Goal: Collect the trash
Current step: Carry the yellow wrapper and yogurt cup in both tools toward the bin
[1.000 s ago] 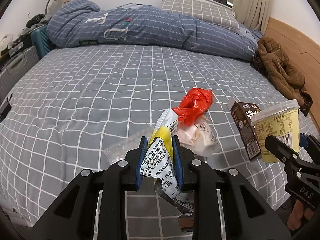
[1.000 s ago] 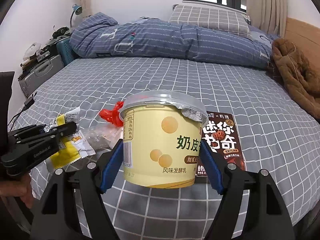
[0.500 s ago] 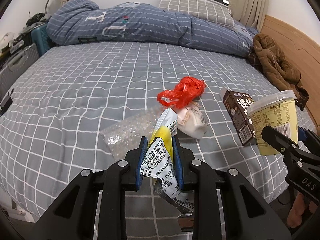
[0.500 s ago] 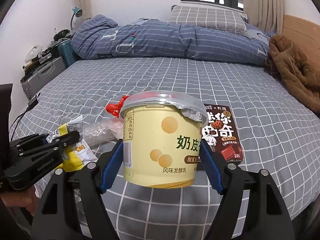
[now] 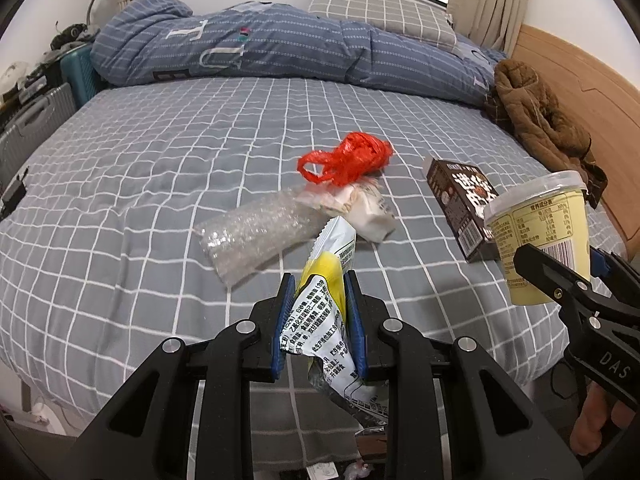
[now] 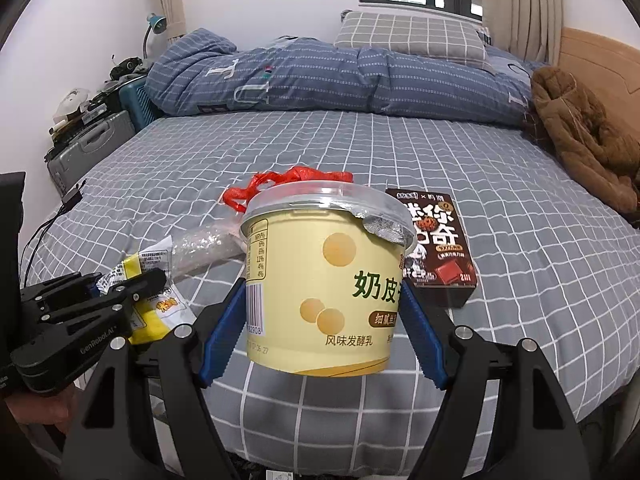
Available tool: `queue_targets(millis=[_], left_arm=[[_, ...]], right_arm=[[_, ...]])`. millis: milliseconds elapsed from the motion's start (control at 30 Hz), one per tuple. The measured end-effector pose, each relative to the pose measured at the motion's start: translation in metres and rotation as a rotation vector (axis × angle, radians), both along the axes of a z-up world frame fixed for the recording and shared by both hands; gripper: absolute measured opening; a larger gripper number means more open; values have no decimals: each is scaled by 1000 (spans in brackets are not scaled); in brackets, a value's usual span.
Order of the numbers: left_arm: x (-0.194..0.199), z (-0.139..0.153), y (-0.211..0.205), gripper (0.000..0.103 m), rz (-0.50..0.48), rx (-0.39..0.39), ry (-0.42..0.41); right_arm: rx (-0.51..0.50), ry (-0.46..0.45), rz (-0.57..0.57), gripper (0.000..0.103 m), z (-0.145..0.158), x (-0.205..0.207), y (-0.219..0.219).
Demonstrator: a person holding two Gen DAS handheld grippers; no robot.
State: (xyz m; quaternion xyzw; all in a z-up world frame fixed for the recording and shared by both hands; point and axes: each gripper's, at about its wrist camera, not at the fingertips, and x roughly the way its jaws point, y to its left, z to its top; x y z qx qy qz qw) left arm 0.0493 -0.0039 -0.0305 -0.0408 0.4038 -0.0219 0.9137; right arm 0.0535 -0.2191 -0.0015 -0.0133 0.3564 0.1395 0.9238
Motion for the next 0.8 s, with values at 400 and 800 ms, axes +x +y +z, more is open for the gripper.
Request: queue_targets(millis=[400, 800], left_arm=[[-33, -5, -8, 24, -6, -12, 15], [-66, -26, -9, 24, 1, -23, 60]], right_arm=[[5, 17, 1, 71, -4, -28, -6], [1, 56, 27, 71, -21, -62, -4]])
